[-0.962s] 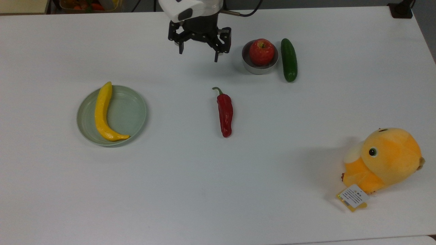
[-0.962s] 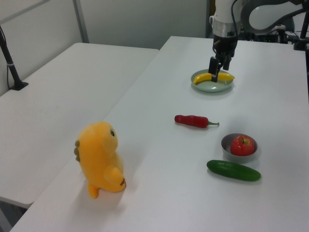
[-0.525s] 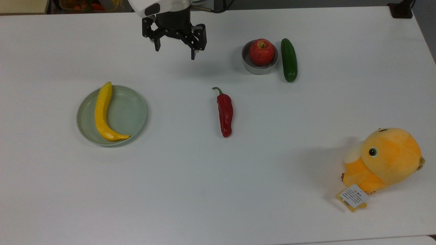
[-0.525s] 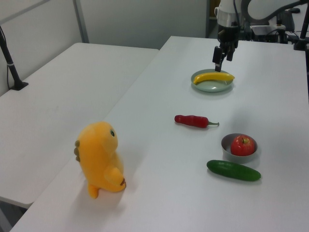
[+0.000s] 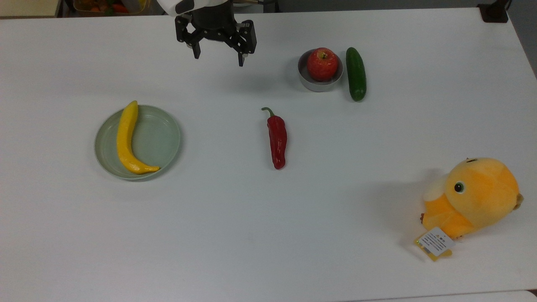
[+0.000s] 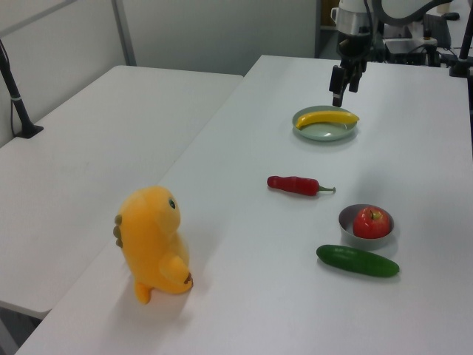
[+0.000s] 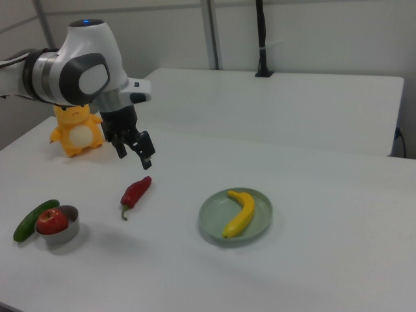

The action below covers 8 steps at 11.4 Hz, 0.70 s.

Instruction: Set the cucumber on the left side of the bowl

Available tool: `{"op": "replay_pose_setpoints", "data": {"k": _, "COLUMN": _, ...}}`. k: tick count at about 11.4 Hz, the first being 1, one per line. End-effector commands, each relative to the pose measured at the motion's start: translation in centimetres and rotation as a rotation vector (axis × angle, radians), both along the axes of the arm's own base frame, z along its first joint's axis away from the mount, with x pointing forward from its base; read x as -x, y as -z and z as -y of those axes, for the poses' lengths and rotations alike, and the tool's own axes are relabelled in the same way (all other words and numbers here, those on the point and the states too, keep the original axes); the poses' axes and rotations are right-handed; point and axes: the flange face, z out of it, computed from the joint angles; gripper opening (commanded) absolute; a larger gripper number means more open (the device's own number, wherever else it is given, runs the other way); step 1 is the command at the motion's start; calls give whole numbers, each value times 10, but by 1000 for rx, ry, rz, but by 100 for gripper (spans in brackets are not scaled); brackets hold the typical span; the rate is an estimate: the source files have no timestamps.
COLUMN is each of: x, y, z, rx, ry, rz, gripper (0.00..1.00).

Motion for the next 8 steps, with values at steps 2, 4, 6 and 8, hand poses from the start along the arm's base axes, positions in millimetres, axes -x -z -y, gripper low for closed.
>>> {"op": "replay_pose_setpoints", "data": {"k": 2, "x": 7, "y": -5, "z": -1, "rx": -16, "ry": -25, "rz": -17, "gripper": 100}}
{"op": "replay_pose_setpoints", "data": {"k": 4, "x": 8, "y": -4, "z": -2, "rx": -16, "ry": -55, "rz": -24, "gripper": 100}}
{"op": "replay_pose_setpoints", "data": {"k": 6, "x": 8, "y": -3, "z": -1, "rx": -14, "ry": -85, "rz": -27, "gripper": 100}}
{"op": "replay_pose_setpoints", "data": {"k": 8, "x": 9, "y": -2, "z": -1, "rx": -11, "ry": -108, "rz": -36, "gripper": 100}}
